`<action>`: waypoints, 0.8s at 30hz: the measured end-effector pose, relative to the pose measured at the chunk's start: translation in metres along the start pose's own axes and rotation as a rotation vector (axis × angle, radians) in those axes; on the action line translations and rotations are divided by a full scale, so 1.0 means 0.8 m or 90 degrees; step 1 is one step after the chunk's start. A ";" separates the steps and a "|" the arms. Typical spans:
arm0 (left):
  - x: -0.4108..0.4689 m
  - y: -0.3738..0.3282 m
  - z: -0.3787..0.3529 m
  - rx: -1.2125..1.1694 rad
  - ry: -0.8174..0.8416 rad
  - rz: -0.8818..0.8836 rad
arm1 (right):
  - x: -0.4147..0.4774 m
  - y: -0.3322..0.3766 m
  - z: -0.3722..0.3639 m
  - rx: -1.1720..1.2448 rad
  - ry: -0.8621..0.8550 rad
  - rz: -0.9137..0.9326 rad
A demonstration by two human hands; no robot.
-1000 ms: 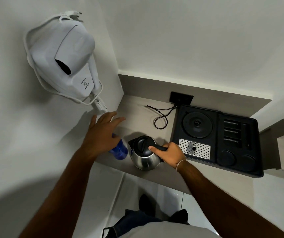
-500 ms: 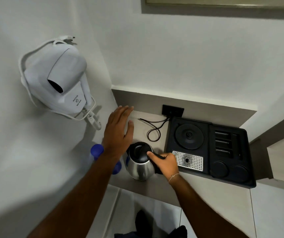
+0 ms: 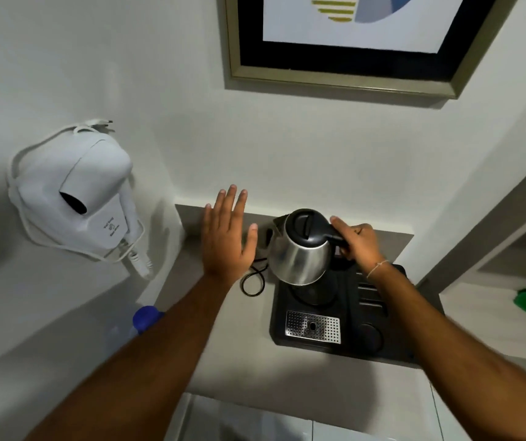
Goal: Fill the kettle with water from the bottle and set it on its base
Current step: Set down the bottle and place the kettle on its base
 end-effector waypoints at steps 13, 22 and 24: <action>-0.027 -0.011 -0.127 0.062 0.154 -0.058 | 0.070 -0.103 0.058 -0.094 -0.004 -0.105; -0.060 -0.007 -0.167 0.051 0.196 -0.032 | 0.086 -0.143 0.050 -0.076 0.042 -0.111; -0.060 -0.008 -0.171 0.048 0.191 -0.030 | 0.089 -0.142 0.046 -0.088 0.066 -0.112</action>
Point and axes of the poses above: each hand's wrist, its own x-axis towards the middle knuckle, its own z-axis out of the back of the hand, y = z × x, the point moved 1 cm from there along x, towards the middle knuckle
